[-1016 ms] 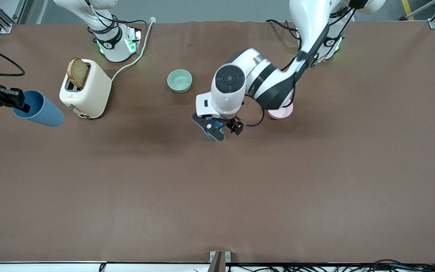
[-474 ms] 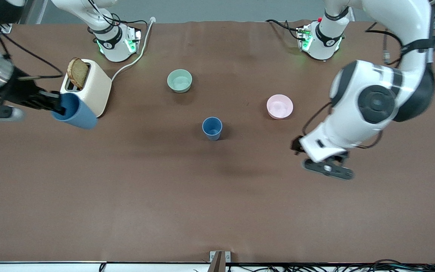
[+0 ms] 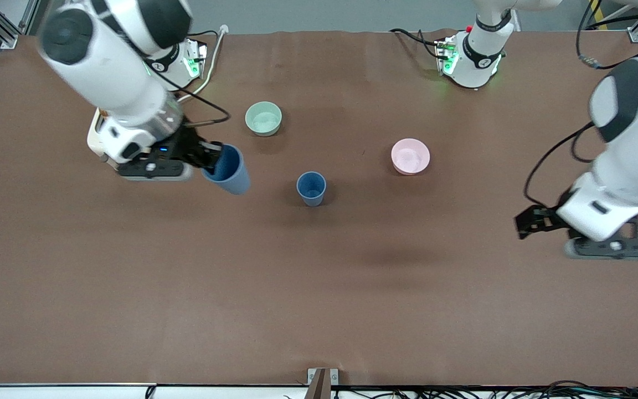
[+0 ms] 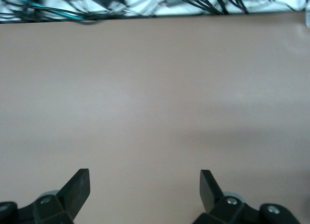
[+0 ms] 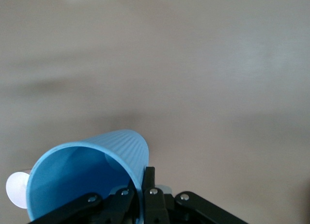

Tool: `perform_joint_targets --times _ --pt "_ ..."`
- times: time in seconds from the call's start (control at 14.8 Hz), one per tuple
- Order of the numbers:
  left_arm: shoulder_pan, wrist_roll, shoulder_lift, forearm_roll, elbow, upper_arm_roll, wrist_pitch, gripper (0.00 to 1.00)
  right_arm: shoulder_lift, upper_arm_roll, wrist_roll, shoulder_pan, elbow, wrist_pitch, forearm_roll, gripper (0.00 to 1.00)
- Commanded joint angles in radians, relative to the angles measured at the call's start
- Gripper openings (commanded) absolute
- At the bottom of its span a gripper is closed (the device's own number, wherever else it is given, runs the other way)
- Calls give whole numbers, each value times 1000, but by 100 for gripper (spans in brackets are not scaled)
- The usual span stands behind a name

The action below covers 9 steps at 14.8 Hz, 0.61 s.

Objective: Stack blue cups with both arms
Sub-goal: 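Carry the cup over the center cup with the right gripper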

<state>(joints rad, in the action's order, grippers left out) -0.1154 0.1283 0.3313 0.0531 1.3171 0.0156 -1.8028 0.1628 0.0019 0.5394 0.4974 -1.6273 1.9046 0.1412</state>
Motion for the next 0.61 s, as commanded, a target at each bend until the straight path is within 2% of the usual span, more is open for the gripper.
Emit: perform_joint_targets --times 0.0,0.27,0.54 --pt "64 8 -50 2 28 7 5 100 58 -14 60 79 -2 83 -5 2" --pt "140 19 -145 -44 51 9 114 100 144 -16 71 157 -3 103 -8 2" --pt "114 2 -215 -62 70 -41 174 100 172 -16 142 204 -57 166 -8 2"
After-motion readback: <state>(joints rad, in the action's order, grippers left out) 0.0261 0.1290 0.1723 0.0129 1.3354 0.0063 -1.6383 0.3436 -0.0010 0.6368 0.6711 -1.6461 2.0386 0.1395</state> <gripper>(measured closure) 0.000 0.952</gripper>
